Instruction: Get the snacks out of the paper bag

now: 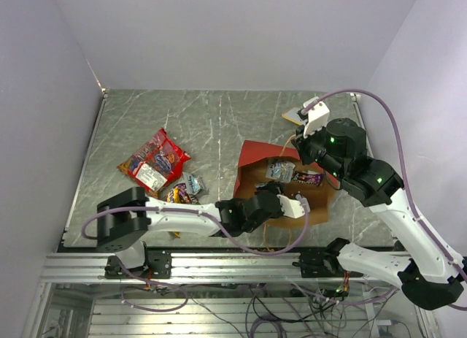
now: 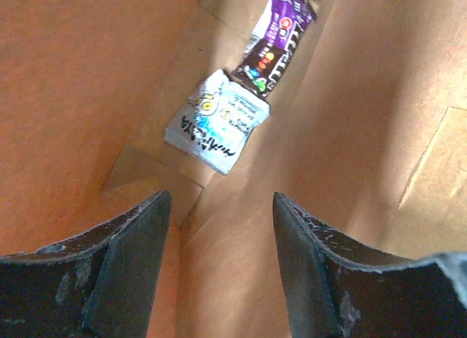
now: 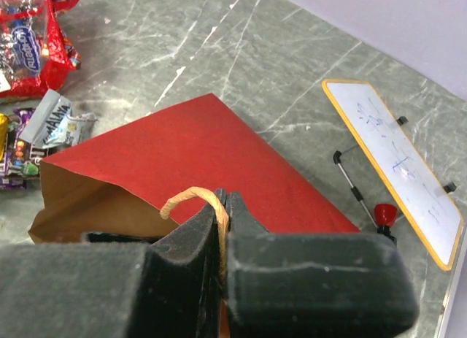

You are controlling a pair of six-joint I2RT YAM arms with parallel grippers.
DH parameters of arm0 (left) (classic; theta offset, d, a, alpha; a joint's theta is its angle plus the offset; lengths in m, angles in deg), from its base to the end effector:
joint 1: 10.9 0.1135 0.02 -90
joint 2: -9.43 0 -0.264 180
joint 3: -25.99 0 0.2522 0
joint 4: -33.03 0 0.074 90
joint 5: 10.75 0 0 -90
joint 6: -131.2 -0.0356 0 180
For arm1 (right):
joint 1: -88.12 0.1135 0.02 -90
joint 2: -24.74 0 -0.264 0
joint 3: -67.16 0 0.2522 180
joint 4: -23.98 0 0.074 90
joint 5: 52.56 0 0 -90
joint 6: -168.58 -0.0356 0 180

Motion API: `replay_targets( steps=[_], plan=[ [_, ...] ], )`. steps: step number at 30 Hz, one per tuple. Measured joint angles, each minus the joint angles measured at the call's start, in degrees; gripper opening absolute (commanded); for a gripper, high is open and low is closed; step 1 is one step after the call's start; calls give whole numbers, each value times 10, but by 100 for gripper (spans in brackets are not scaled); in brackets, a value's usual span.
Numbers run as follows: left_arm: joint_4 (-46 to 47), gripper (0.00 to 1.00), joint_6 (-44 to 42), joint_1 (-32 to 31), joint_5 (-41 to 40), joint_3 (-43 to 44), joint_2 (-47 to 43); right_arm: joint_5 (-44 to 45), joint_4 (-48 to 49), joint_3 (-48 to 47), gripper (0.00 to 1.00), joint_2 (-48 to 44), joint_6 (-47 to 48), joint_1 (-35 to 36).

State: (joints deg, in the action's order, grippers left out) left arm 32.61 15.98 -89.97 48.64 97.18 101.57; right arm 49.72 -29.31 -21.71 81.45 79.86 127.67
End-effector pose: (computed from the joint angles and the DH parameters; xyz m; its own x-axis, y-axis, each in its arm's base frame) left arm 0.0866 -0.3528 0.2490 0.2593 0.5916 -0.7634 0.7126 0.4164 0.5647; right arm 0.1514 0.1152 0.4292 -0.2674 -0.2491 -0.9308 -0.4753 0.8744 -0.0975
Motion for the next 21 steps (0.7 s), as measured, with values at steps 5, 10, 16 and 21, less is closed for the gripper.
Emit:
replay_targets(
  steps=[5,10,16,21],
  plan=[
    [10,68,-24,15,35,41,79,-11,-19,-1,0,2,1,0],
    [14,67,-46,18,60,111,166,-28,-23,-2,0,8,12,0],
    [22,69,-87,29,63,175,262,-43,-25,-14,0,14,26,0],
    [46,76,-120,54,66,206,315,-61,-28,-34,0,19,26,0]
  ],
)
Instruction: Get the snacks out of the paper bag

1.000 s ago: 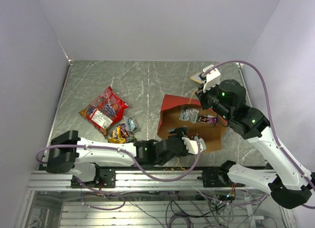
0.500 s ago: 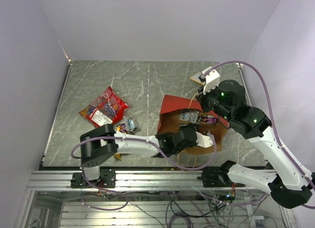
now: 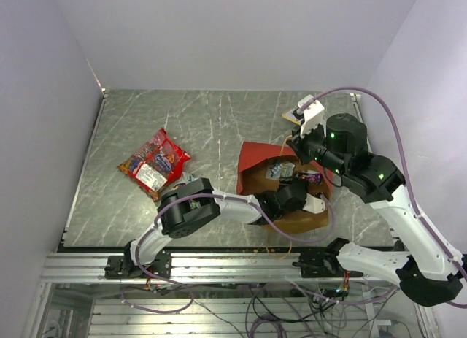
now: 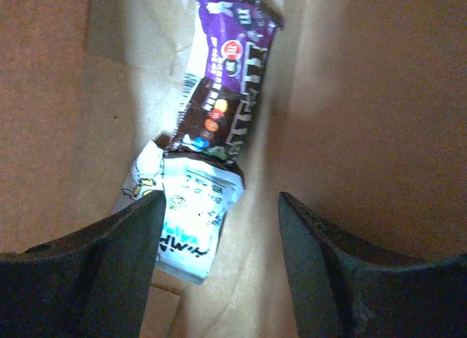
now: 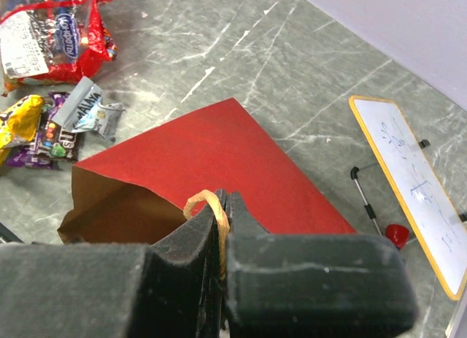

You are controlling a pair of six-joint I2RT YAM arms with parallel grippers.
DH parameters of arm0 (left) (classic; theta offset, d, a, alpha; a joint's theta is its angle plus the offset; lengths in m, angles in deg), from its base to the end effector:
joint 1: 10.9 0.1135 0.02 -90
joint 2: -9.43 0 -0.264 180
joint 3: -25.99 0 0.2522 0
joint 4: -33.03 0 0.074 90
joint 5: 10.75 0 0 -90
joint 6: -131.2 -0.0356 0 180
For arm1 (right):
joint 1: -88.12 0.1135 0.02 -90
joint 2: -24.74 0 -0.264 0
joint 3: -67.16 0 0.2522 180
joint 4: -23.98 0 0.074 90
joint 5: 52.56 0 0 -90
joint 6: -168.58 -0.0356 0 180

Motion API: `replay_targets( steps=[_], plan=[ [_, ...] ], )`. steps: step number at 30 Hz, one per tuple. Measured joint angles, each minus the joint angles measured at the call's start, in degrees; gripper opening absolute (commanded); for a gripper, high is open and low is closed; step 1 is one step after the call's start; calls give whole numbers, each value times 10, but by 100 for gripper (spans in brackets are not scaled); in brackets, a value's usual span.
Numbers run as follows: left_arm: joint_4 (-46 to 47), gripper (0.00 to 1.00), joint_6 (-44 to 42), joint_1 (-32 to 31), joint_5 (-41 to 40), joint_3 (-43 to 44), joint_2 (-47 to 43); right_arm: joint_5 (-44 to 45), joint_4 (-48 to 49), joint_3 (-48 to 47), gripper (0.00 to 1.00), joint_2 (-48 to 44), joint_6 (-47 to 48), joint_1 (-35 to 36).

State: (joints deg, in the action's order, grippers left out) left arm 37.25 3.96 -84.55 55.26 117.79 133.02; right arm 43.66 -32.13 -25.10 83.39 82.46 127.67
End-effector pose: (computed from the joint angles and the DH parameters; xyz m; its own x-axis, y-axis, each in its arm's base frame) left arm 0.1476 -0.4516 0.1513 0.3654 0.7185 -0.5918 0.6960 0.2113 0.6862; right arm 0.1519 0.1204 0.4367 -0.2568 -0.2993 -0.9190 -0.5745 0.8119 -0.1039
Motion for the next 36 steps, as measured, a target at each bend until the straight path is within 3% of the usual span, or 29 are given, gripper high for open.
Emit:
replay_targets(
  steps=[8,14,25,28,36],
  plan=[
    [66,90,-38,24,16,70,69,-27,-12,-4,0,-3,2,0],
    [89,83,-56,30,22,147,138,-31,-37,-30,0,-5,19,-1],
    [113,32,-78,42,-3,188,182,-35,-72,-52,0,-8,40,-1],
    [112,14,-70,42,-7,177,174,-35,-73,-52,0,-12,42,-1],
    [39,8,26,25,-14,73,54,-31,-37,-29,0,-31,48,-1]
  ],
)
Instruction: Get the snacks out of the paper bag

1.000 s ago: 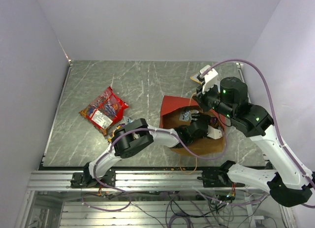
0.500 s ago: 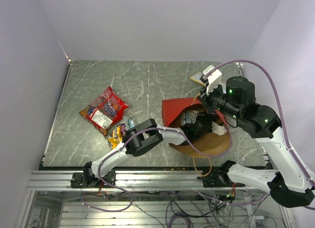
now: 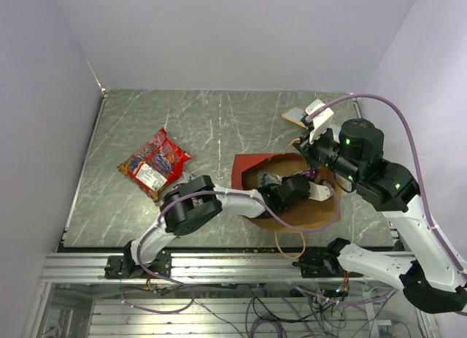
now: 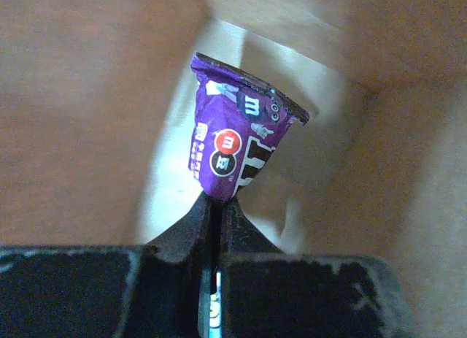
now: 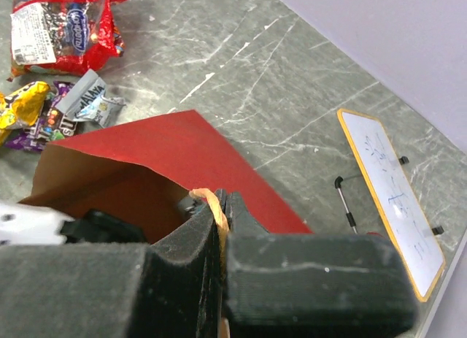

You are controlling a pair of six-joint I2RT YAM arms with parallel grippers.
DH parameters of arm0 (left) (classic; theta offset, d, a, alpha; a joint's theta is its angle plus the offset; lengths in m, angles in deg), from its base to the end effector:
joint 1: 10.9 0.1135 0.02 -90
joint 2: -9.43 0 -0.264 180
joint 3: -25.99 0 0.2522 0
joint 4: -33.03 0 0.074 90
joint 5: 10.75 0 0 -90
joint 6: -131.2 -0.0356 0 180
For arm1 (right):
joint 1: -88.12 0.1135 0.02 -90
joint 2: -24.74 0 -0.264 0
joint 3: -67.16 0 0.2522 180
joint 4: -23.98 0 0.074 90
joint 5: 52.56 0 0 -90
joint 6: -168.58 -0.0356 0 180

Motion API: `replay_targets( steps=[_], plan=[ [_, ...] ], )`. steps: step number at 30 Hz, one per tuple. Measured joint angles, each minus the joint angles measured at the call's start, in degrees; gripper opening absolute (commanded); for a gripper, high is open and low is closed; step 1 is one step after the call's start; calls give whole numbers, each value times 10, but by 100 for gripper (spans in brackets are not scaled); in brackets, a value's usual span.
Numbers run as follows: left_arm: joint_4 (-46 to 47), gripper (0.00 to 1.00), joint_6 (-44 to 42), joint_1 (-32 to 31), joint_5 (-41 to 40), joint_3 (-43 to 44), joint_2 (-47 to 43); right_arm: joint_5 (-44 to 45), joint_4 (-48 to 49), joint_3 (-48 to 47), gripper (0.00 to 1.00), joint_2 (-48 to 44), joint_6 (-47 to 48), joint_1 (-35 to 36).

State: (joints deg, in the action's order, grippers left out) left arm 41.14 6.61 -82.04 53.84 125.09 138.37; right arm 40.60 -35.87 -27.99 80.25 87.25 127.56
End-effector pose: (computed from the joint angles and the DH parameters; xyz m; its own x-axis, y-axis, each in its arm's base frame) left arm 0.1772 -0.4713 0.1540 0.3136 0.6683 -0.6745 0.6655 0.3520 0.6581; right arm 0.1306 0.1049 0.4541 -0.1742 -0.3381 -0.9248 -0.6278 0.7617 -0.1603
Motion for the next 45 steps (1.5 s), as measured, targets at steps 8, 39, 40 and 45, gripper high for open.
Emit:
replay_targets(
  steps=[8,39,40,45],
  plan=[
    [-110,7,109,-60,-1,-40,-121,14,33,48,0,-9,1,0],
    [-592,7,672,-78,-113,-66,-723,65,115,113,0,-42,-13,0],
    [-610,7,702,-71,-150,-53,-722,64,115,113,0,-41,-13,0],
    [-750,7,882,44,-255,-22,-693,56,113,113,0,-38,-13,0]
  ],
)
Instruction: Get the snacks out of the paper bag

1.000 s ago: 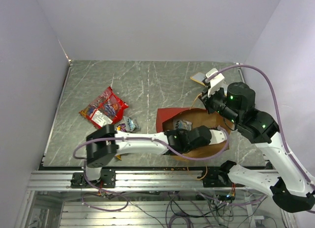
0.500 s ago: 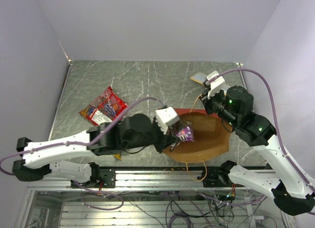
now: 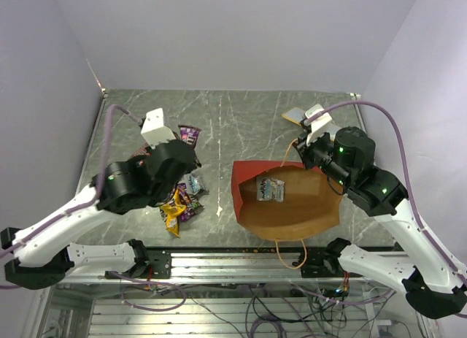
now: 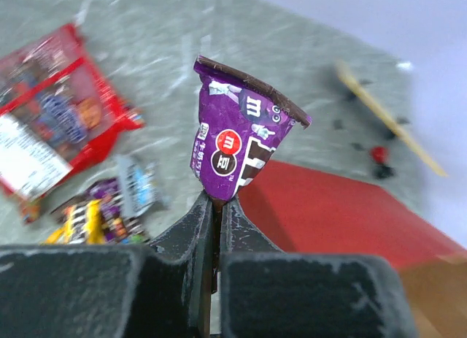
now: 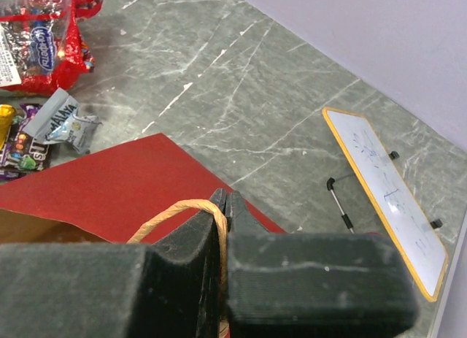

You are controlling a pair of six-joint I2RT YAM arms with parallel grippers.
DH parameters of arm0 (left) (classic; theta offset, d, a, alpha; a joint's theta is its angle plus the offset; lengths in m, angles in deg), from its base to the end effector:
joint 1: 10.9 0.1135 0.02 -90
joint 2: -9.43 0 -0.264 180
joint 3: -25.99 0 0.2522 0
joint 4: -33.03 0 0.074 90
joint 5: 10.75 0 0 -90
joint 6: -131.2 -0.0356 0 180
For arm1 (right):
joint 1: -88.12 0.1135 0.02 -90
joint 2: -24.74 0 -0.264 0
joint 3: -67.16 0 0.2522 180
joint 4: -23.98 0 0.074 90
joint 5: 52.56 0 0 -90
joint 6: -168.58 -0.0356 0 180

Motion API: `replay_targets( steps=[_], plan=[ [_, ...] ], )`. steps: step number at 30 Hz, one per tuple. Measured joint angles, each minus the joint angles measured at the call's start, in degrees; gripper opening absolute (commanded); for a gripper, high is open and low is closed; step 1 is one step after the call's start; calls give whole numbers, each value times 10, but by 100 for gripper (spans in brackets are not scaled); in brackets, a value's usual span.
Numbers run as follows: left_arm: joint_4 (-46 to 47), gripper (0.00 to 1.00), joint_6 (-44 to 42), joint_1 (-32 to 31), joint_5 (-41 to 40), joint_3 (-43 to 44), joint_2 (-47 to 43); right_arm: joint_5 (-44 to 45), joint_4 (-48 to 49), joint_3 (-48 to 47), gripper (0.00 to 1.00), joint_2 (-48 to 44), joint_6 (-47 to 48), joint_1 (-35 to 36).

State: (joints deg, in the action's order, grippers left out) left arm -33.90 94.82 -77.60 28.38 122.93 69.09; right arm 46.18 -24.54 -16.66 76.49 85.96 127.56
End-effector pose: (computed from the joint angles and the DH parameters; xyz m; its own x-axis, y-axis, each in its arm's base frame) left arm 0.0931 -0.1463 0.4464 -0.3680 -0.4300 -0.8244 0.0281 0.8811 -0.4721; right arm 0.1386 0.1070 0.4238 -0.1507 -0.2883 -0.9456 -0.5392 0.8257 -0.1659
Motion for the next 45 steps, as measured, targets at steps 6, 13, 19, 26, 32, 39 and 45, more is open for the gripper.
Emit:
replay_targets(
  steps=[6,13,19,26,32,39,45],
  plan=[
    [-67,7,135,122,84,-142,40,-19,-2,0,0,-3,-1,0],
    [-79,7,201,239,202,-302,-21,-38,-3,0,0,-2,-3,0],
    [-44,7,162,312,265,-308,22,-40,-11,-2,0,1,6,0],
    [-15,8,126,338,283,-280,145,-40,-24,-10,0,11,28,0],
    [0,33,124,349,287,-276,189,-43,-28,-15,0,25,46,0],
    [1,65,129,351,291,-287,147,-45,-26,-15,0,27,47,0],
    [-39,79,133,352,290,-249,104,-44,-23,-14,0,23,46,0]
  ],
)
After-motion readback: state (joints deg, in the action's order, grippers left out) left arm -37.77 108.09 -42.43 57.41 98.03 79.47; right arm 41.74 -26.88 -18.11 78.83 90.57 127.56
